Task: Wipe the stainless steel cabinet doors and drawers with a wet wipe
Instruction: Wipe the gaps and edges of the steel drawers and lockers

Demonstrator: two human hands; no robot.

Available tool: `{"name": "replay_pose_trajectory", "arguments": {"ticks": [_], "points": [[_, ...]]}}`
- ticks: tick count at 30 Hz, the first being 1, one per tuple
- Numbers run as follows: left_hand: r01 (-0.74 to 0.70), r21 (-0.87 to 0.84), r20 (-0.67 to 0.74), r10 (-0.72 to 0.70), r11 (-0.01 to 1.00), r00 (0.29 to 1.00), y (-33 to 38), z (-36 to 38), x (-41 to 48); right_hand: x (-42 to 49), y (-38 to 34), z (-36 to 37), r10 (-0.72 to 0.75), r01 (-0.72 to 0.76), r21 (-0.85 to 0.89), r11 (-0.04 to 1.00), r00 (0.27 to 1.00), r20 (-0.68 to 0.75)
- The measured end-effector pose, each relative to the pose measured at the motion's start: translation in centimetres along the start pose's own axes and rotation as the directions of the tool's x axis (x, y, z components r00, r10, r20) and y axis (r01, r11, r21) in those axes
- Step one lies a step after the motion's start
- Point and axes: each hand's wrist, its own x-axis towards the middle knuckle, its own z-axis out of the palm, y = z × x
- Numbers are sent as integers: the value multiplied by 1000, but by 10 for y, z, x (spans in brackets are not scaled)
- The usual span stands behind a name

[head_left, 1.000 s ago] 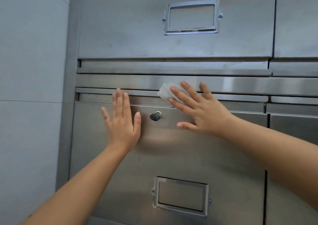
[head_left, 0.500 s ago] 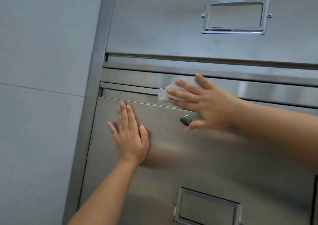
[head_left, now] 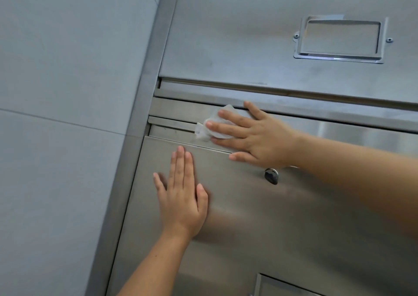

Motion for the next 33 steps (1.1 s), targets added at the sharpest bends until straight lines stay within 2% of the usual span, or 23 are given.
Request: {"name": "replay_pose_trajectory", "arguments": {"ticks": [5, 17, 24, 33], "points": [[1, -9, -10, -1, 1000, 1000, 1, 0, 0, 52, -16, -6, 19, -19, 2, 1000, 995, -98], [9, 8, 29, -10, 1000, 1000, 1, -4, 2, 127, -39, -23, 31, -31, 7, 1000, 985, -168], [12, -17, 41, -11, 1000, 999, 0, -5, 1, 113, -33, -18, 14, -17, -15, 1000, 983, -182], [-22, 4, 32, 22, 1000, 999, -4, -5, -1, 29, -4, 1, 23, -21, 20, 1000, 991, -130]]}}
